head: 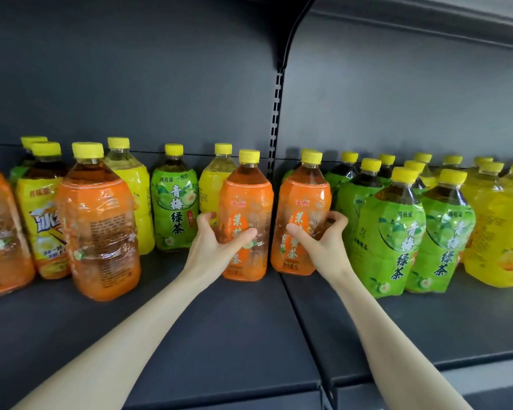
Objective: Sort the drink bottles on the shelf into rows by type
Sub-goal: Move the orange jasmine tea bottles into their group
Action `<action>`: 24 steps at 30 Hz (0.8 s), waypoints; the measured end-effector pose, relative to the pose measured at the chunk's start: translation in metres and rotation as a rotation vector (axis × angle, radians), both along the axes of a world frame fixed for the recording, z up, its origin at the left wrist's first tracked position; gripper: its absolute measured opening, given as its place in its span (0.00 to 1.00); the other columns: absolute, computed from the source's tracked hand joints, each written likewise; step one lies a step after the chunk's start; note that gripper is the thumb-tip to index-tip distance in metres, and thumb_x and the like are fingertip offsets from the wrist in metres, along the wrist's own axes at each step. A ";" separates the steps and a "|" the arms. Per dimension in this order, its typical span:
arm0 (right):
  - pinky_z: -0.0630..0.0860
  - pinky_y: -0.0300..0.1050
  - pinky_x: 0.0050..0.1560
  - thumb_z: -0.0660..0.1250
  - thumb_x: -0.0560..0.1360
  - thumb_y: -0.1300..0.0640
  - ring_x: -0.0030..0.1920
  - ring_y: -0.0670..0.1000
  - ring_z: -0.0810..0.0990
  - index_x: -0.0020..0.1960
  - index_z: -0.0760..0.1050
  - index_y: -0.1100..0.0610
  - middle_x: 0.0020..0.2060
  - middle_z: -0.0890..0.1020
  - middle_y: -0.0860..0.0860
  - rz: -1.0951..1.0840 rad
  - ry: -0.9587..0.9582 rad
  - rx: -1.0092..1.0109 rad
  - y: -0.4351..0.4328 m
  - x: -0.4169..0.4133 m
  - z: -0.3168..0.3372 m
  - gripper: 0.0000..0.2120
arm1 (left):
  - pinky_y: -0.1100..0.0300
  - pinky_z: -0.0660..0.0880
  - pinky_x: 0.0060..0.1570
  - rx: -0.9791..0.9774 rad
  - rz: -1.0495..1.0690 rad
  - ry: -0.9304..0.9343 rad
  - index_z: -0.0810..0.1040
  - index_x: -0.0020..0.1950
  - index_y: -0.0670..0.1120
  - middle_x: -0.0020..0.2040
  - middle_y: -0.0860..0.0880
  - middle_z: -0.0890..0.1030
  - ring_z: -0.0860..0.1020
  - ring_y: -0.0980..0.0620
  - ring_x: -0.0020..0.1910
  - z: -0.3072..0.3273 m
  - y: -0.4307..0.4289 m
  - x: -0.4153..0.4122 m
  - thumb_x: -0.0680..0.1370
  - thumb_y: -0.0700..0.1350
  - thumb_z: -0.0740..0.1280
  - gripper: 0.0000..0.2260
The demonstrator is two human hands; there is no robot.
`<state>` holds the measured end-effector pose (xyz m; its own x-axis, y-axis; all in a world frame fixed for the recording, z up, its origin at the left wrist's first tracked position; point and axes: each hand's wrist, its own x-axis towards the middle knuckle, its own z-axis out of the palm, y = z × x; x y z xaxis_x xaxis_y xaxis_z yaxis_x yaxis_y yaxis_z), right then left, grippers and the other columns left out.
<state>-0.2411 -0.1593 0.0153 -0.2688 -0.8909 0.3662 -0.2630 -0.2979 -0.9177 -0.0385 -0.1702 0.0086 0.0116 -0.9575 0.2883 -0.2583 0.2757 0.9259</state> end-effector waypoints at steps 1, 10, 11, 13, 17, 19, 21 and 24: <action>0.78 0.49 0.56 0.76 0.68 0.53 0.54 0.49 0.79 0.62 0.54 0.51 0.55 0.76 0.49 0.013 -0.022 -0.008 0.000 0.000 0.000 0.34 | 0.52 0.74 0.57 0.003 0.023 -0.011 0.60 0.68 0.51 0.61 0.52 0.74 0.75 0.52 0.59 0.000 -0.001 0.001 0.55 0.71 0.72 0.48; 0.79 0.42 0.47 0.76 0.65 0.51 0.52 0.47 0.81 0.63 0.66 0.53 0.55 0.80 0.50 0.101 -0.252 -0.024 0.010 0.009 -0.004 0.31 | 0.56 0.75 0.53 0.036 -0.084 0.183 0.61 0.63 0.54 0.60 0.52 0.74 0.75 0.51 0.59 -0.003 0.014 -0.011 0.62 0.62 0.75 0.37; 0.79 0.42 0.46 0.76 0.64 0.49 0.52 0.47 0.81 0.62 0.66 0.52 0.55 0.80 0.49 0.101 -0.269 -0.026 0.010 0.009 -0.004 0.31 | 0.54 0.75 0.55 0.038 -0.075 0.206 0.61 0.64 0.54 0.61 0.52 0.75 0.75 0.52 0.59 -0.003 0.014 -0.014 0.61 0.63 0.75 0.37; 0.79 0.44 0.49 0.78 0.62 0.46 0.52 0.48 0.82 0.60 0.67 0.49 0.54 0.80 0.48 0.096 -0.268 -0.025 0.010 0.010 -0.005 0.32 | 0.50 0.74 0.59 0.034 -0.056 0.223 0.63 0.65 0.56 0.61 0.52 0.75 0.75 0.51 0.60 -0.003 0.012 -0.017 0.60 0.65 0.72 0.37; 0.79 0.49 0.53 0.76 0.63 0.44 0.53 0.48 0.81 0.58 0.68 0.45 0.54 0.80 0.46 0.071 -0.250 -0.015 0.006 0.010 -0.009 0.28 | 0.48 0.73 0.61 0.040 -0.053 0.207 0.62 0.67 0.56 0.63 0.52 0.74 0.75 0.51 0.61 -0.001 0.012 -0.017 0.64 0.65 0.71 0.36; 0.79 0.51 0.55 0.76 0.65 0.46 0.54 0.48 0.81 0.61 0.67 0.47 0.55 0.80 0.46 0.065 -0.244 -0.013 0.007 0.010 -0.009 0.30 | 0.48 0.72 0.62 0.034 -0.064 0.190 0.61 0.70 0.54 0.64 0.51 0.73 0.74 0.50 0.62 0.001 0.015 -0.016 0.63 0.64 0.68 0.39; 0.79 0.51 0.55 0.76 0.66 0.47 0.54 0.48 0.81 0.63 0.67 0.49 0.55 0.80 0.46 0.063 -0.236 -0.009 0.010 0.011 -0.008 0.31 | 0.48 0.72 0.62 0.023 -0.067 0.180 0.60 0.71 0.52 0.65 0.51 0.73 0.73 0.50 0.63 0.002 0.019 -0.015 0.62 0.63 0.68 0.40; 0.79 0.50 0.55 0.77 0.66 0.50 0.54 0.48 0.81 0.64 0.67 0.51 0.55 0.80 0.47 0.066 -0.241 0.003 0.018 0.013 -0.005 0.30 | 0.52 0.72 0.61 0.018 -0.074 0.166 0.59 0.71 0.51 0.64 0.52 0.72 0.73 0.52 0.62 0.005 0.025 -0.015 0.66 0.61 0.68 0.38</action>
